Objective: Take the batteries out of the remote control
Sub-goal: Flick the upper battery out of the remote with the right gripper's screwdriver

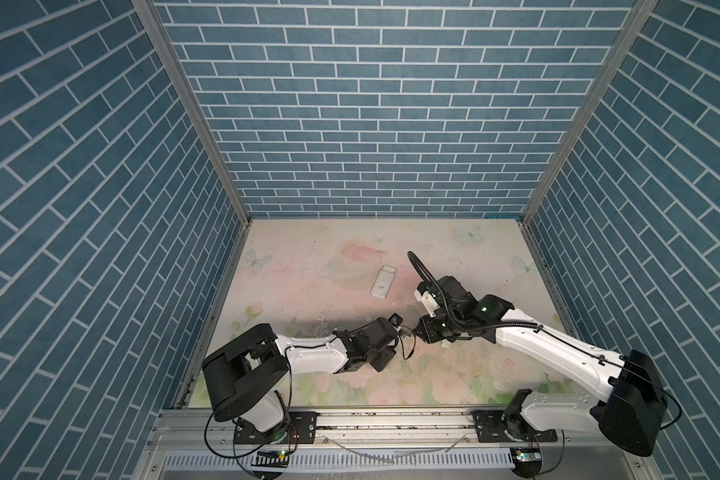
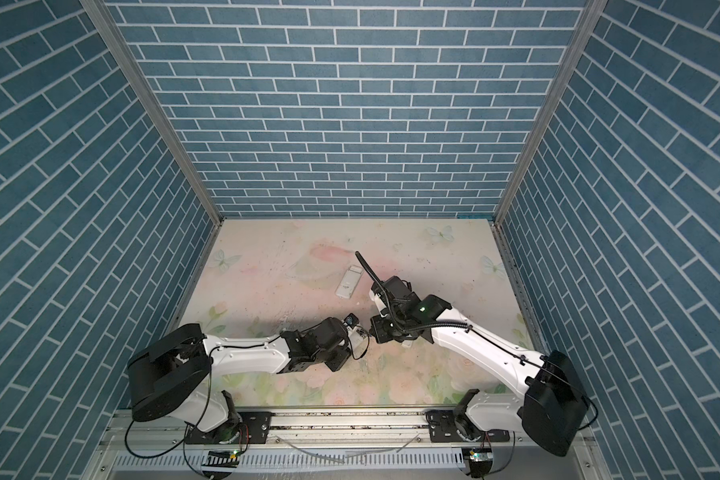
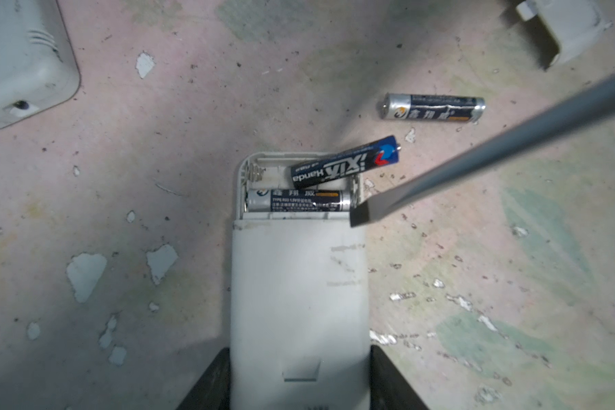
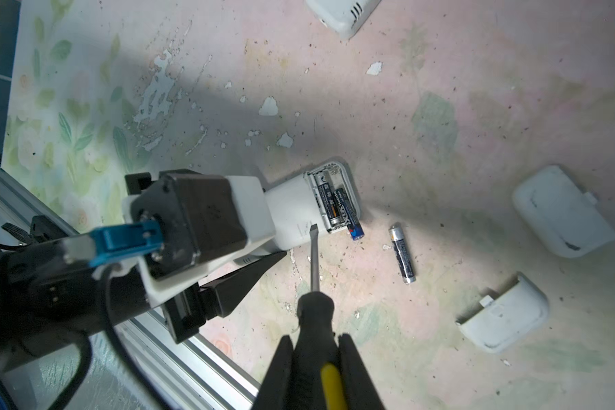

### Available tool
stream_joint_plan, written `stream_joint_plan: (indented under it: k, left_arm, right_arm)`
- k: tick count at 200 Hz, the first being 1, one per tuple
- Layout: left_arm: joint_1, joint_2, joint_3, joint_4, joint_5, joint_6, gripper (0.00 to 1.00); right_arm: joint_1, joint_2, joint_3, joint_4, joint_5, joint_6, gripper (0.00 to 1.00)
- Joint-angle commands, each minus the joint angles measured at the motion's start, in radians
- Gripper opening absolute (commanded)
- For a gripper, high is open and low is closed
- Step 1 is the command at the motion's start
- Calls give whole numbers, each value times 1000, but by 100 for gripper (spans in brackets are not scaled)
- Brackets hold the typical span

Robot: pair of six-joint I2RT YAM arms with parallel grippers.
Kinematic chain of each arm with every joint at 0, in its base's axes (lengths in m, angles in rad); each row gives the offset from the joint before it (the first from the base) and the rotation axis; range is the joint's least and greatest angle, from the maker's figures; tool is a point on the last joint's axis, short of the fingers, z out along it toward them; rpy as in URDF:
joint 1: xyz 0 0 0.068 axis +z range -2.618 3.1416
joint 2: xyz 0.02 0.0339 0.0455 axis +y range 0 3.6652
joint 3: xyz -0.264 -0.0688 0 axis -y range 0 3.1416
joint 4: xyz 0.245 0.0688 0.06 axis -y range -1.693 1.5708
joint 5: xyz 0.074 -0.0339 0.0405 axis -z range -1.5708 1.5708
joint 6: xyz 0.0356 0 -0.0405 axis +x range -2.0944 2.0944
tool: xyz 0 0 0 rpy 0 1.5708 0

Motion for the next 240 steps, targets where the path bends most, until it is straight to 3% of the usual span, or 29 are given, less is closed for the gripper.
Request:
stream_joint_plan:
  k: [1,240]
  left_arm:
    - [-24,40,-23,-116,83,18,35]
    - [-25,23,-43,-115,89,6,35]
  right_arm:
    - [5,16,3,-18,3,-11,0]
    - [-3,59,-81,164,155,50,0]
